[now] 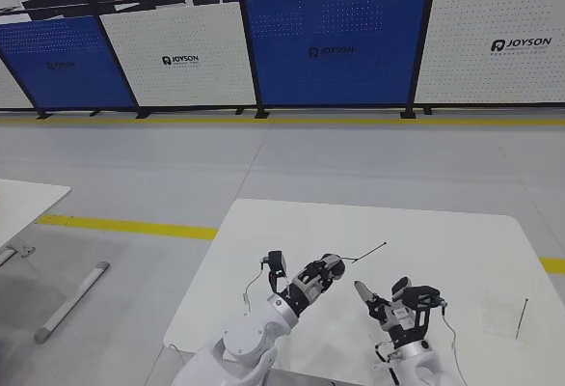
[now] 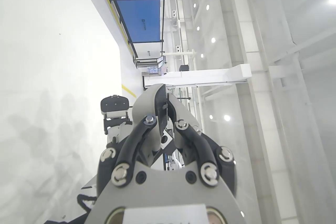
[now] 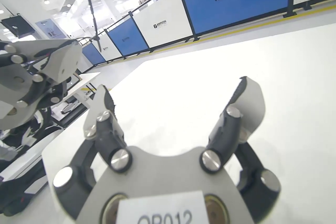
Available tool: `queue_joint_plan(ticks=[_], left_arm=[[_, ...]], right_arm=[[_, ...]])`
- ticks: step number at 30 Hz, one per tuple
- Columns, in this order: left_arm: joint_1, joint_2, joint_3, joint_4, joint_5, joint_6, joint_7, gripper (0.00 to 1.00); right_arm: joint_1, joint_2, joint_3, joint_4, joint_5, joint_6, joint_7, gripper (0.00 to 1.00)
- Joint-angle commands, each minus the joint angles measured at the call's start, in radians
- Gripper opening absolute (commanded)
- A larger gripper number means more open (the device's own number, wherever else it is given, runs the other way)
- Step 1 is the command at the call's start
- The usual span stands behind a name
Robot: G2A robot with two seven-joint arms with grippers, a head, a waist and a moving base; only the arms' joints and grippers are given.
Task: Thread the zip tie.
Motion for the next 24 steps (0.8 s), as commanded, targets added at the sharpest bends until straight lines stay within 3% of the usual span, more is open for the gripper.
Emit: queue_joint_plan(ticks=[1,7,12,13,14,20,24], left_arm=[[0.000,0.000,0.000,0.000,0.000,0.000,0.000,0.00],[0.000,-0.005,0.024,-0.002,0.061,-0.022,0.054,0.00],[-0.010,-0.010,0.048,0.018,0.104,-0.033,0.090,0.00],[-0.012,-0.012,0.054,0.022,0.105,-0.034,0.094,0.00],[-0.016,-0.013,0.060,0.028,0.107,-0.034,0.094,0.00],[-0.027,-0.018,0.075,0.044,0.123,-0.040,0.106,0.00],[-0.033,-0.020,0.083,0.051,0.135,-0.038,0.105,0.00]], right_arm=[[0.001,0.000,-0.003,0.001,-0.002,0.000,0.007,1.00],[0.024,-0.005,-0.005,0.026,0.079,-0.029,0.030,1.00],[0.027,-0.009,-0.013,0.023,0.082,0.010,0.020,1.00],[0.026,-0.010,-0.015,0.021,0.076,0.023,0.014,0.82],[0.025,-0.011,-0.020,0.018,0.069,0.035,0.010,0.52],[0.041,-0.015,-0.042,0.028,0.052,0.043,0.037,0.38],[0.048,-0.016,-0.045,0.033,0.065,0.022,0.040,0.38]])
